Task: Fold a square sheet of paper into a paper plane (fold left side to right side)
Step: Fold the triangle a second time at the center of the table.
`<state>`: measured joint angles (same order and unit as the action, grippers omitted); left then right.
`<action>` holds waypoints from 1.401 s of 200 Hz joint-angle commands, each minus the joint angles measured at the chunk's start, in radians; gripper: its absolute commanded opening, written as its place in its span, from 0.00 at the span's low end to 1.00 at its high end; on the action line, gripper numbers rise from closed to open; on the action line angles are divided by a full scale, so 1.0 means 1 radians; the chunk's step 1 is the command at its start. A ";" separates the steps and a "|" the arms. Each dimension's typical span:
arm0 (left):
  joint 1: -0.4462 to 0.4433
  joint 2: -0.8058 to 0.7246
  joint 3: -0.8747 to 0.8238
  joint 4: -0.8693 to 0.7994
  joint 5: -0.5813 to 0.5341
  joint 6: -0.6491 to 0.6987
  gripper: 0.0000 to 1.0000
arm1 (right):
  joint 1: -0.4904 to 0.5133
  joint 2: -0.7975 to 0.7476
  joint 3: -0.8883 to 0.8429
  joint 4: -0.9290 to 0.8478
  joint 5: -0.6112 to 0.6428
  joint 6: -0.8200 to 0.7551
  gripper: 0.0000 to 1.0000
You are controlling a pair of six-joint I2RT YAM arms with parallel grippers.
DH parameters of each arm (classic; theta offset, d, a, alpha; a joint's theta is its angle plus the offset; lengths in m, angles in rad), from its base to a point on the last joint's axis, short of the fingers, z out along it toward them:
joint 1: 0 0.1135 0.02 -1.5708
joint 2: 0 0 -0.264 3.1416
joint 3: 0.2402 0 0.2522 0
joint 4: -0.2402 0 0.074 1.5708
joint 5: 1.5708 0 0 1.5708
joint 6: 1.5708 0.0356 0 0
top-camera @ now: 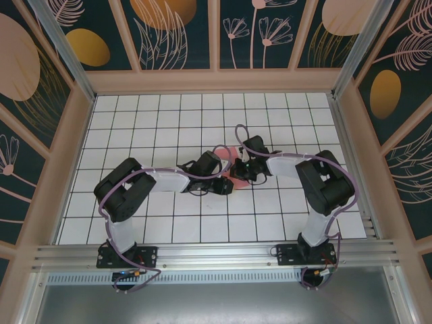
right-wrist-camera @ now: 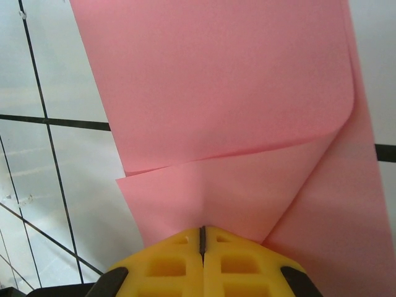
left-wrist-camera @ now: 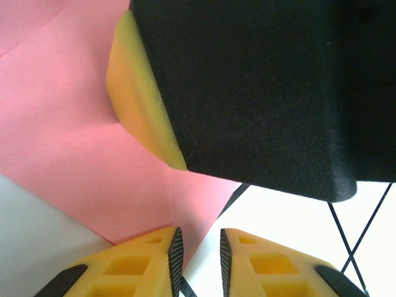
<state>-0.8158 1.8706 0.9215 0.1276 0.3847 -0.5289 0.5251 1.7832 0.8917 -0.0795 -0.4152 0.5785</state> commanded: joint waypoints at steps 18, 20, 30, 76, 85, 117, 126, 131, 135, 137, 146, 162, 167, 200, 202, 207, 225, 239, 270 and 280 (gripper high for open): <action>-0.007 0.024 -0.047 -0.115 -0.026 -0.008 0.27 | -0.052 0.037 0.034 -0.045 0.108 -0.046 0.04; -0.008 0.025 -0.048 -0.115 -0.026 -0.008 0.27 | -0.055 0.037 0.035 -0.045 0.108 -0.048 0.04; -0.006 0.024 -0.049 -0.114 -0.026 -0.007 0.27 | -0.066 0.039 0.043 -0.045 0.107 -0.053 0.05; -0.007 0.025 -0.053 -0.111 -0.024 -0.008 0.27 | -0.116 0.070 0.083 -0.053 0.105 -0.087 0.04; -0.007 0.024 -0.055 -0.111 -0.024 -0.008 0.27 | -0.127 0.079 0.092 -0.057 0.105 -0.094 0.04; -0.007 0.022 -0.055 -0.108 -0.026 -0.010 0.27 | -0.170 0.093 0.114 -0.064 0.108 -0.119 0.05; -0.007 0.021 -0.057 -0.106 -0.026 -0.012 0.27 | -0.181 0.089 0.120 -0.066 0.111 -0.125 0.05; -0.008 0.021 -0.058 -0.106 -0.026 -0.011 0.27 | -0.187 0.086 0.123 -0.068 0.115 -0.130 0.05; -0.007 0.020 -0.058 -0.106 -0.026 -0.011 0.27 | -0.191 0.084 0.125 -0.071 0.118 -0.133 0.05; -0.007 0.021 -0.058 -0.106 -0.026 -0.011 0.27 | -0.192 0.082 0.126 -0.071 0.120 -0.135 0.05; -0.007 0.019 -0.058 -0.105 -0.026 -0.012 0.27 | -0.202 0.076 0.131 -0.075 0.125 -0.142 0.05; -0.007 0.018 -0.058 -0.103 -0.024 -0.012 0.27 | -0.218 0.063 0.135 -0.081 0.123 -0.147 0.05; -0.007 0.015 -0.059 -0.103 -0.025 -0.013 0.27 | -0.220 0.054 0.133 -0.082 0.120 -0.147 0.05; -0.007 0.012 -0.060 -0.096 -0.023 -0.017 0.28 | -0.208 -0.061 0.079 -0.071 0.074 -0.133 0.05; -0.008 0.012 -0.059 -0.094 -0.023 -0.017 0.28 | -0.206 -0.070 0.074 -0.069 0.069 -0.130 0.05; -0.007 0.011 -0.060 -0.092 -0.023 -0.019 0.28 | -0.201 -0.091 0.060 -0.065 0.058 -0.124 0.06; -0.008 0.010 -0.059 -0.093 -0.024 -0.017 0.28 | -0.165 -0.147 0.009 -0.039 0.007 -0.085 0.06; -0.008 0.006 -0.061 -0.094 -0.024 -0.017 0.28 | -0.125 -0.167 -0.025 -0.010 -0.019 -0.047 0.06; -0.008 0.002 -0.064 -0.095 -0.026 -0.016 0.28 | -0.056 -0.138 -0.060 0.071 -0.060 0.022 0.06; -0.008 0.004 -0.064 -0.095 -0.024 -0.016 0.28 | -0.045 -0.113 -0.052 0.084 -0.061 0.029 0.06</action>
<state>-0.8165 1.8633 0.9028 0.1555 0.3836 -0.5297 0.4545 1.6321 0.8513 -0.0662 -0.4328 0.5465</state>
